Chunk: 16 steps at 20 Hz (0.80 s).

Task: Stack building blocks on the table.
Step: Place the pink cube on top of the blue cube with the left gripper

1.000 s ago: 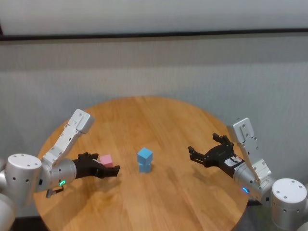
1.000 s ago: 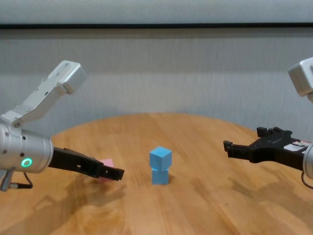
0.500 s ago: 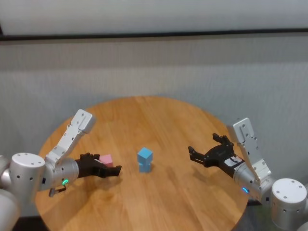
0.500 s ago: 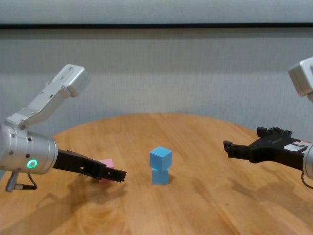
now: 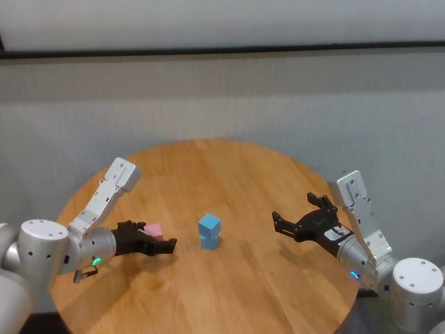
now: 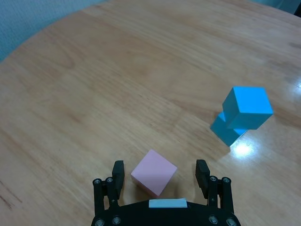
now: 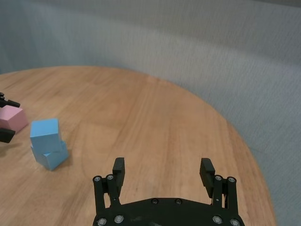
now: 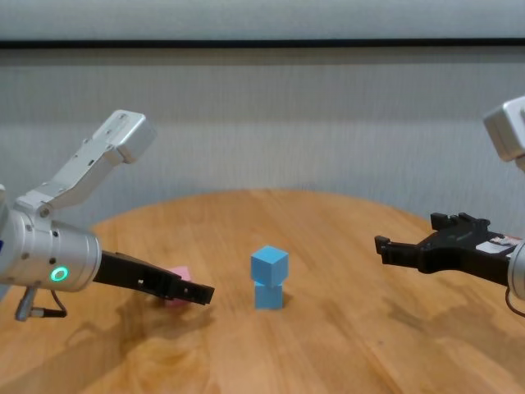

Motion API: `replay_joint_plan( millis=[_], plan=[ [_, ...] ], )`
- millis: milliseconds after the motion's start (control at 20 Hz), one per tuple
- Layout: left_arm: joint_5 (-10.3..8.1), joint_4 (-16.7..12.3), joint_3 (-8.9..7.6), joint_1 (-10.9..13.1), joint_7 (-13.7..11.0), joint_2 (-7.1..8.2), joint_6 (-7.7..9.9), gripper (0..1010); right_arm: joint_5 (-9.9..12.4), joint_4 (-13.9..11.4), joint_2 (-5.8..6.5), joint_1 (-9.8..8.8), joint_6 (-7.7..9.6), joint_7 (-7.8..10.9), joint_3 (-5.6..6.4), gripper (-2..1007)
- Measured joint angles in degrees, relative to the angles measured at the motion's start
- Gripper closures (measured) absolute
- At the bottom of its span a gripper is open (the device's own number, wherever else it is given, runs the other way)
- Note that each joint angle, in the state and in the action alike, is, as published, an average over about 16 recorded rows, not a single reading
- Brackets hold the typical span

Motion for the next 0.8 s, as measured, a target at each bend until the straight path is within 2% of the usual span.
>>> replay_joint_plan(
  millis=[500, 800],
  plan=[
    [0.61, 1.26, 0.16, -0.67, -0.24, -0.54, -0.43, 18, 0.00, 0.00, 0.00, 0.00, 0.00, 0.00, 0.00, 1],
    [1.13, 1.49, 0.33, -0.87, -0.33, -0.67, -0.48, 73, 0.00, 0.00, 0.00, 0.00, 0.00, 0.00, 0.00, 0]
  ],
)
